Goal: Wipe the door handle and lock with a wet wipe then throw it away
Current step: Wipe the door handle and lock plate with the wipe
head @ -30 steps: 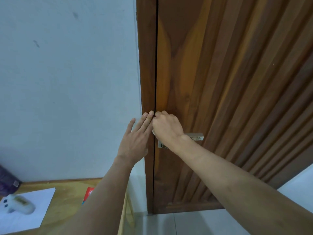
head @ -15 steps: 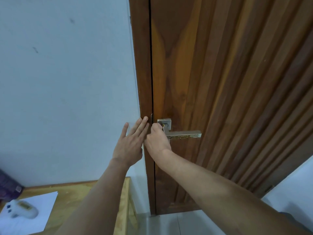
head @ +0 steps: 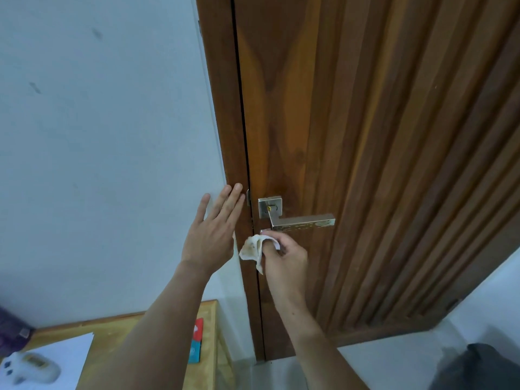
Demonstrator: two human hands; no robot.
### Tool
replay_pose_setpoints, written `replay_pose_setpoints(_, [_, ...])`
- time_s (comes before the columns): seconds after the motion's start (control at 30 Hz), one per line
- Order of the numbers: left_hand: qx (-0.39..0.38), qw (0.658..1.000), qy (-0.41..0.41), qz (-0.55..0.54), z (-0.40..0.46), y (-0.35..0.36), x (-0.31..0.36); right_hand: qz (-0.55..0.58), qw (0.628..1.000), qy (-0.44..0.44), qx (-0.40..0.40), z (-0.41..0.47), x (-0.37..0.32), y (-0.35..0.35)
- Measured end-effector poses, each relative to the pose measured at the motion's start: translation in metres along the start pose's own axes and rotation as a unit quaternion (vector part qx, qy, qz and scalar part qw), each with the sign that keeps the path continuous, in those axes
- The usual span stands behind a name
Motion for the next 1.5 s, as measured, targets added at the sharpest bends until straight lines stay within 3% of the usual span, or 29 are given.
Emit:
replay_pose_setpoints(0.07, [-0.001,1.000,-0.004,-0.006,0.000,0.001,0.001,-0.051,0.992,-0.116,-0.003,0.005,-0.031,0.000])
replay_pose_setpoints(0.17, [-0.003,1.000,-0.012,-0.019,0.000,0.000,0.004,-0.233,0.934,-0.269,-0.022,0.039,-0.077,0.008])
replay_pose_setpoints(0.27, [-0.005,0.999,-0.016,-0.033,-0.001,-0.002,0.005,-0.439,0.849,-0.277,-0.098,0.071,-0.090,0.020])
replay_pose_setpoints(0.33, [-0.002,0.999,-0.015,-0.037,-0.002,-0.002,0.005,-0.511,0.805,-0.253,-0.163,0.070,-0.082,0.025])
replay_pose_setpoints(0.5, [-0.004,0.999,-0.017,-0.034,-0.002,-0.001,0.006,-0.528,0.794,-0.241,-0.181,0.057,-0.069,0.029])
replay_pose_setpoints(0.63, [0.005,0.998,-0.030,-0.052,-0.002,-0.002,0.008,-0.591,0.738,-0.259,-0.200,0.051,-0.054,0.031])
replay_pose_setpoints(0.8, [-0.025,0.997,-0.038,-0.055,-0.002,-0.005,0.010,-0.576,0.725,-0.291,-0.239,0.054,-0.058,0.022])
replay_pose_setpoints(0.97, [-0.060,0.994,-0.065,-0.066,0.000,-0.010,0.018,-0.561,0.724,-0.261,-0.306,0.049,-0.072,-0.006])
replay_pose_setpoints(1.1, [-0.075,0.992,-0.062,-0.076,0.000,-0.012,0.017,-0.514,0.782,-0.154,-0.318,0.058,-0.087,-0.032])
replay_pose_setpoints(1.23, [-0.078,0.991,-0.067,-0.080,-0.001,-0.014,0.017,-0.417,0.856,-0.202,-0.229,0.072,-0.107,-0.022])
replay_pose_setpoints(1.37, [-0.091,0.991,-0.065,-0.075,0.000,-0.016,0.019,-0.475,0.827,-0.210,-0.216,0.082,-0.093,0.010])
replay_pose_setpoints(1.5, [-0.094,0.989,-0.071,-0.086,0.001,-0.017,0.020,-0.536,0.751,-0.263,-0.281,0.050,-0.058,0.012])
Point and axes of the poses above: each hand's wrist, its own z-axis towards the middle knuckle, its own y-axis out of the palm, x = y × z, the point moved 1 cm from there along z, towards the middle knuckle, and after that the axes turned 12 degrees about z, right-handed, at the moved point
